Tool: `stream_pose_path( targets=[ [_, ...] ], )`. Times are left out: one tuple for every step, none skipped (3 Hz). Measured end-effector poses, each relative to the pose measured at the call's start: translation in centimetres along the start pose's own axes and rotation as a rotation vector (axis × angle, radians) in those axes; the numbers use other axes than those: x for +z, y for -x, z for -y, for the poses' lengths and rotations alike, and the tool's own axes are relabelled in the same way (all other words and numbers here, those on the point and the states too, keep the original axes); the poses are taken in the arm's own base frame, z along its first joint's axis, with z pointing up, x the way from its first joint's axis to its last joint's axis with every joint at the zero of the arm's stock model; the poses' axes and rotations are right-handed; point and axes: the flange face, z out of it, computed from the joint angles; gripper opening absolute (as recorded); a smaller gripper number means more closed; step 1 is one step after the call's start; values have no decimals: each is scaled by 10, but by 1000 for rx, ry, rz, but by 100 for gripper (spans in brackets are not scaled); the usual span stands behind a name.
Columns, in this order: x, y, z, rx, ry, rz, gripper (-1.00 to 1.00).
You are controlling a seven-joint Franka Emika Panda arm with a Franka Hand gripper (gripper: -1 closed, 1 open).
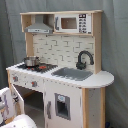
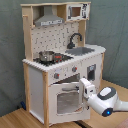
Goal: Play with the kitchen
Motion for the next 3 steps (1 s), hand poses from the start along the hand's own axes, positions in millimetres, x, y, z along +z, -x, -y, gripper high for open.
stream_pose_path(
  targets=[
    [-13, -5, 7, 8, 42, -2, -100],
    [-24, -10, 14, 15, 78, 3, -100],
    [-24, -9, 14, 15, 78, 3, 100]
  ],
)
